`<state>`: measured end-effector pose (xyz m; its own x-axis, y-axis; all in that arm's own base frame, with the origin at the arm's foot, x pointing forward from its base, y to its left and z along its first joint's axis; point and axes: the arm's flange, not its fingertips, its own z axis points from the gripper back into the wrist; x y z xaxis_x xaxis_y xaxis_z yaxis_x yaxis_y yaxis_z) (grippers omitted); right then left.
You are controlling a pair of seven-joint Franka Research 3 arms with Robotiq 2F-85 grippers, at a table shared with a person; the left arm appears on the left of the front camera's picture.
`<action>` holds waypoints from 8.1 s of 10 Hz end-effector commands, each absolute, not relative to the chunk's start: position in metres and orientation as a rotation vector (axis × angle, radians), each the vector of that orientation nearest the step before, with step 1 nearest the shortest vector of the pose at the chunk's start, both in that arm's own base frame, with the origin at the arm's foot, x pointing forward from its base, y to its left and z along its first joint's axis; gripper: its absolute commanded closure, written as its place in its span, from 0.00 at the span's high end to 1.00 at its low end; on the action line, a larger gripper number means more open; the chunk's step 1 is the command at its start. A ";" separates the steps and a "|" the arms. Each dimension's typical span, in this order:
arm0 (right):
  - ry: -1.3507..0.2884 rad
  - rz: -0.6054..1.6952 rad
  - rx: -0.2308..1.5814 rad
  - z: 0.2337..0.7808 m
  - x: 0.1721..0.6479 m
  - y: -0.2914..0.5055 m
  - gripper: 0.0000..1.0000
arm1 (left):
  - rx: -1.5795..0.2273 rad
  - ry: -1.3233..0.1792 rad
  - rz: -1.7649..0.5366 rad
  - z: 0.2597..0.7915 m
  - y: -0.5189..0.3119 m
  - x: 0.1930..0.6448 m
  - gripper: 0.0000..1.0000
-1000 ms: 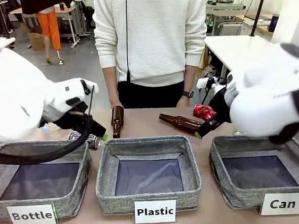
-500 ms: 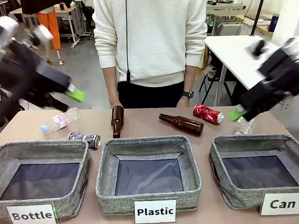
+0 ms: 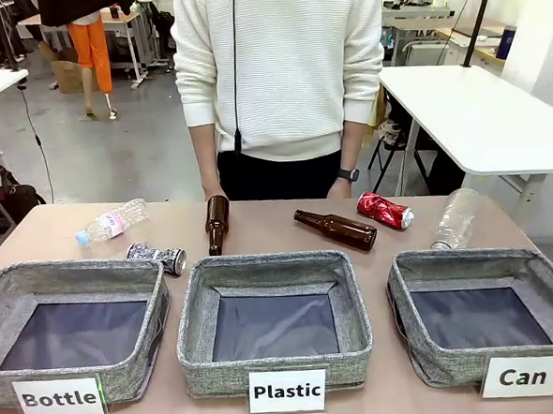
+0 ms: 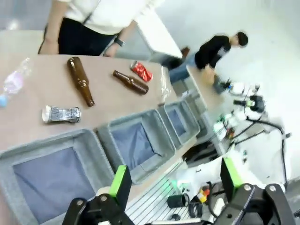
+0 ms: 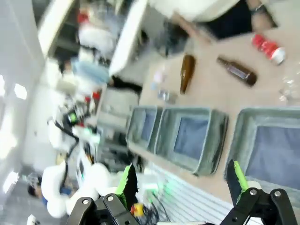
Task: Sort the can waste into the basket.
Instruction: Pick up the can waste from the table and place it in the right Fabric basket.
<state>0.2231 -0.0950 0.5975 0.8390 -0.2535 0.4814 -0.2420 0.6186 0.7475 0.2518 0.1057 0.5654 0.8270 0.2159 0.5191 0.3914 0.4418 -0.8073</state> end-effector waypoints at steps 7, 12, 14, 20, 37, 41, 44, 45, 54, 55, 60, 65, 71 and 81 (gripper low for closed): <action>-0.626 -0.352 1.078 0.415 0.196 -0.167 1.00 | -1.190 -0.703 0.122 0.435 0.131 0.220 1.00; -0.568 -0.377 1.059 0.444 0.228 -0.242 1.00 | -1.187 -0.662 0.173 0.459 0.202 0.258 1.00; -0.568 -0.377 1.059 0.444 0.228 -0.242 1.00 | -1.187 -0.662 0.173 0.459 0.202 0.258 1.00; -0.568 -0.377 1.059 0.444 0.228 -0.242 1.00 | -0.998 -0.566 -0.095 0.501 0.166 0.300 1.00; -0.568 -0.377 1.059 0.444 0.228 -0.242 1.00 | -0.008 -0.303 -1.391 0.519 -0.077 0.500 1.00; -0.568 -0.377 1.059 0.444 0.228 -0.242 1.00 | -0.294 -0.443 -1.493 0.542 0.041 0.448 1.00; -0.568 -0.377 1.059 0.444 0.228 -0.242 1.00 | -0.308 -0.558 -1.415 0.535 0.090 0.410 1.00; -0.568 -0.377 1.059 0.444 0.228 -0.242 1.00 | -0.301 -0.567 -1.399 0.532 0.095 0.403 1.00; -0.568 -0.377 1.059 0.444 0.228 -0.242 1.00 | -0.295 -0.531 -1.456 0.525 0.049 0.435 1.00; -0.568 -0.377 1.059 0.444 0.228 -0.242 1.00 | -0.284 -0.491 -1.501 0.521 0.026 0.453 1.00; -0.568 -0.377 1.059 0.444 0.228 -0.242 1.00 | -0.154 -0.327 -1.737 0.464 -0.073 0.541 1.00; -0.568 -0.377 1.059 0.444 0.228 -0.242 1.00 | -0.143 -0.192 -1.769 0.389 -0.122 0.568 1.00; -0.568 -0.377 1.059 0.444 0.228 -0.242 1.00 | -0.255 -0.017 -1.746 0.339 -0.128 0.570 1.00; -0.568 -0.377 1.059 0.444 0.228 -0.242 1.00 | -0.247 0.078 -1.692 0.315 -0.138 0.572 0.59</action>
<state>0.2260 -0.2404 0.4432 0.8045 -0.5470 0.2314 0.0536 0.4549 0.8889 0.5706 -0.1358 0.3163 -0.1263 -0.9800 0.1539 0.9668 -0.1563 -0.2022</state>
